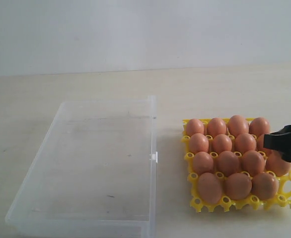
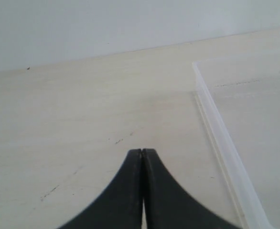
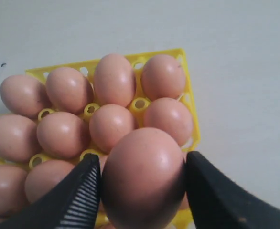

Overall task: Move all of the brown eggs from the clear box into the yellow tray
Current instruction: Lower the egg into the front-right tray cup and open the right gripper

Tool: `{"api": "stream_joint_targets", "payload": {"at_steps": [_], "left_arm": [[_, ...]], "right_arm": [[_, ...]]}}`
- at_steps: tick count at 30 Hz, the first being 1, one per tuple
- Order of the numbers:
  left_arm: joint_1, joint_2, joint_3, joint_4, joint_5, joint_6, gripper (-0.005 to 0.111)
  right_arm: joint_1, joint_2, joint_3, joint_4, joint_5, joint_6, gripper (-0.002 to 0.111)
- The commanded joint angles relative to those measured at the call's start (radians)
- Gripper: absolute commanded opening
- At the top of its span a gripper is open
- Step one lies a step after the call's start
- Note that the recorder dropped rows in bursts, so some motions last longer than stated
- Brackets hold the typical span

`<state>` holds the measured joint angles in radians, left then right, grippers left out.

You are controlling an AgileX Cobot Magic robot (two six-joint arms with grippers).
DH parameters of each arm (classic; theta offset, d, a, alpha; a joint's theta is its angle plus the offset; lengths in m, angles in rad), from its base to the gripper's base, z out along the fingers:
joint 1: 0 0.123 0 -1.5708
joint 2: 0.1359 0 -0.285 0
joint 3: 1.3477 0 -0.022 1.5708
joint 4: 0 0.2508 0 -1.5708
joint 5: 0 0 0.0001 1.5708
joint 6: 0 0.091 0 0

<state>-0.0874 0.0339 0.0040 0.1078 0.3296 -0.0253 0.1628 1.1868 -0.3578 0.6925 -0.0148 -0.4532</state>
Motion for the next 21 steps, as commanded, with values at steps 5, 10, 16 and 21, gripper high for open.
{"api": "stream_joint_targets", "payload": {"at_steps": [5,10,16,21], "left_arm": [[-0.003,0.001,-0.004,-0.003,-0.014,-0.004,0.0],[-0.003,0.001,-0.004,-0.003,-0.014,-0.004,0.0],[-0.003,0.001,-0.004,-0.003,-0.014,-0.004,0.0],[-0.003,0.001,-0.004,-0.003,-0.014,-0.004,0.0]], "right_arm": [[-0.009,-0.004,0.081,-0.019,-0.032,0.048,0.0],[-0.009,-0.004,0.121,-0.012,-0.083,0.065,0.0],[-0.009,0.003,0.121,-0.012,-0.104,0.063,0.0],[-0.009,0.068,0.121,-0.02,-0.115,0.063,0.0]]}}
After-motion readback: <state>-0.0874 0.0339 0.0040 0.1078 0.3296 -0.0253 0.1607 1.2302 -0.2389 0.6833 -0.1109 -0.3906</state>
